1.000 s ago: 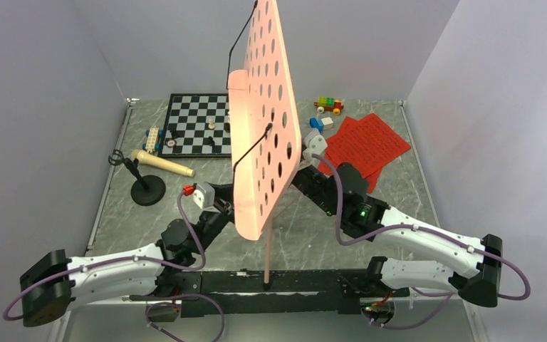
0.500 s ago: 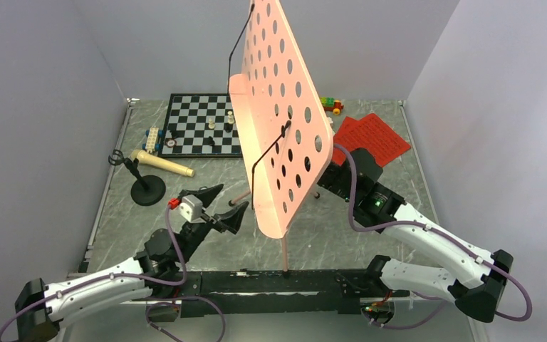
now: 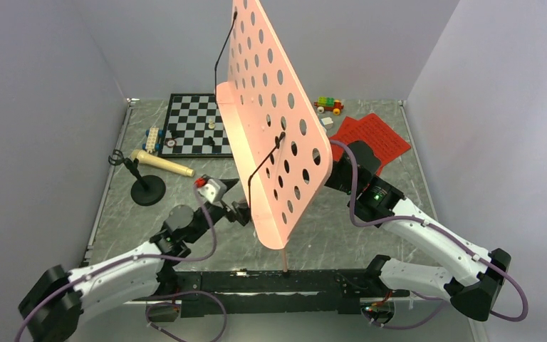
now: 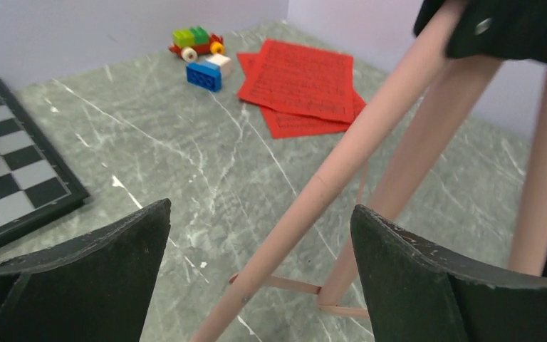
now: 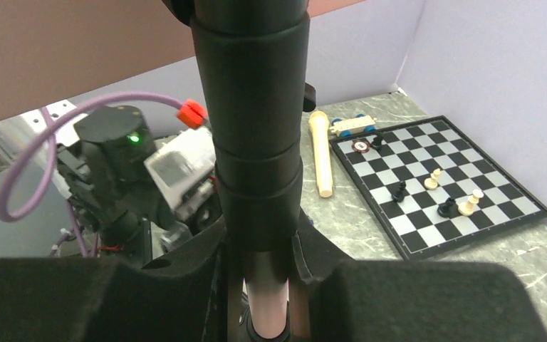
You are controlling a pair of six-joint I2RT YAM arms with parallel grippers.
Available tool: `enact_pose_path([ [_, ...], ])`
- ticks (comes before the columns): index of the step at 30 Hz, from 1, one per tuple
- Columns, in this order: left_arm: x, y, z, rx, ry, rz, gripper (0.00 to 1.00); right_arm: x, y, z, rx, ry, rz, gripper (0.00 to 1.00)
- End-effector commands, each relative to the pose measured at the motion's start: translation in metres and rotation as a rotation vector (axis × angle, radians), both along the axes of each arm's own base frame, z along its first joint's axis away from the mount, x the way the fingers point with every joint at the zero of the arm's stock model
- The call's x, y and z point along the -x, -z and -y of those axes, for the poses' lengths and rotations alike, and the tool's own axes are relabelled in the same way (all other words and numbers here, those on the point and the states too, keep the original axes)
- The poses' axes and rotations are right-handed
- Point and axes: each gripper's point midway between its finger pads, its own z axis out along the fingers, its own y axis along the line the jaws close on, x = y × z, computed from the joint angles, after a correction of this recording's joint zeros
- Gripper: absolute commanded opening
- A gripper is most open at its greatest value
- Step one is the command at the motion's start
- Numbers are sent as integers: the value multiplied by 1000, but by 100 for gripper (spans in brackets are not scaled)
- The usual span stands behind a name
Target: Pack up the instrument practice props
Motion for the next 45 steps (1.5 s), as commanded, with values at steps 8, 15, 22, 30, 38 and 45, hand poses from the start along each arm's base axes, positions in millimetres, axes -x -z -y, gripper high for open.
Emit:
enact_pose_path([
  [8, -26, -5, 50, -103, 109, 45, 63, 41, -46, 7, -114, -166, 76, 0],
  [15, -30, -15, 11, -2, -64, 75, 0, 42, -52, 8, -117, -235, 104, 0],
  [22, -26, -48, -36, 29, -267, 161, 0, 31, -62, -1, -107, -296, 138, 0],
  [30, -21, -63, -79, 52, -487, 201, 0, -19, -54, -11, -164, -234, 121, 0],
  [38, -20, -36, -68, 40, -440, 158, 0, -21, -37, -8, -132, -204, 128, 0],
  [45, -13, -38, -45, 48, -321, 122, 56, -13, -21, -3, -45, -222, 155, 0],
])
